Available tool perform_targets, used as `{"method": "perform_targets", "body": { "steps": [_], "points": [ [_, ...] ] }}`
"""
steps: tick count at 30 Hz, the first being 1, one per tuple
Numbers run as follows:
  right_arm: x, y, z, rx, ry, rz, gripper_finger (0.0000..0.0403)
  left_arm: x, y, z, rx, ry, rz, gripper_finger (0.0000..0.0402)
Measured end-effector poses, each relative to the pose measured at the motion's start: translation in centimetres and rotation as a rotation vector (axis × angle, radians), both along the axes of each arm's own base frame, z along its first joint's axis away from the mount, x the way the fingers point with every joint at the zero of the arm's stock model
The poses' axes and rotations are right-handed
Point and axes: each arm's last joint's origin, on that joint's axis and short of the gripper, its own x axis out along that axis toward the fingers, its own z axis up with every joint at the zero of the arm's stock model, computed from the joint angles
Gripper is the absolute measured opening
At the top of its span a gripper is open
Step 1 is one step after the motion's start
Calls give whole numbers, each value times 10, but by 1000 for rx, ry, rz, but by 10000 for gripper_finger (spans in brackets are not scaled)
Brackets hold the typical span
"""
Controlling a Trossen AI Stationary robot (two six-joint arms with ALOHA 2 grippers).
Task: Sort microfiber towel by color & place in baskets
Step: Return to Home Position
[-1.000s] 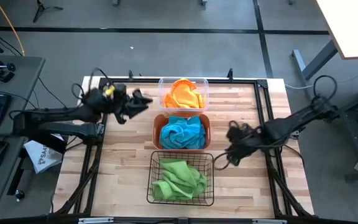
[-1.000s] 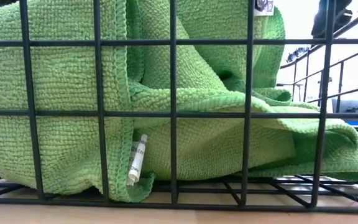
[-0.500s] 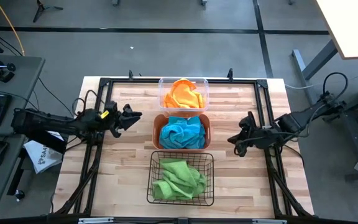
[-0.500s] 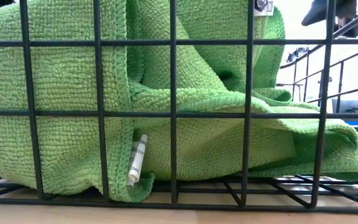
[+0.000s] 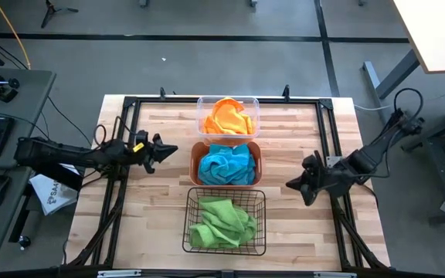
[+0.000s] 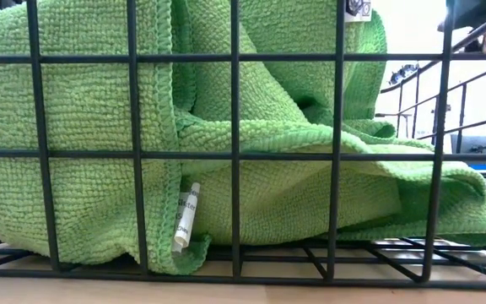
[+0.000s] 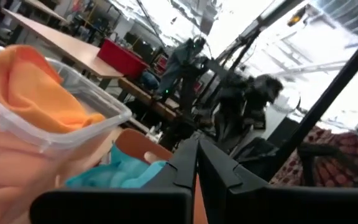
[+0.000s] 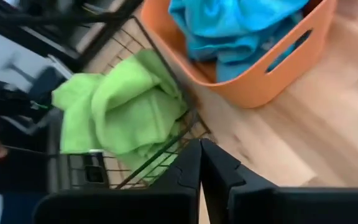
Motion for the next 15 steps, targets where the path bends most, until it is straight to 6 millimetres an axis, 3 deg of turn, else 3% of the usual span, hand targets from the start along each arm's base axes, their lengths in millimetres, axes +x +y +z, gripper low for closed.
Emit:
{"method": "perform_targets", "body": {
  "steps": [4, 8, 15],
  "points": [
    [-1, -2, -19, 45, -183, -35, 1, 0, 1, 1, -35, -13, 2, 7],
    [-1, -19, -14, -41, -407, -41, 0, 0, 1, 0, -23, -5, 4, 7],
    [-19, -50, -21, -239, -434, -52, 0, 1, 1, -5, 6, 56, -1, 7]
  ]
}}
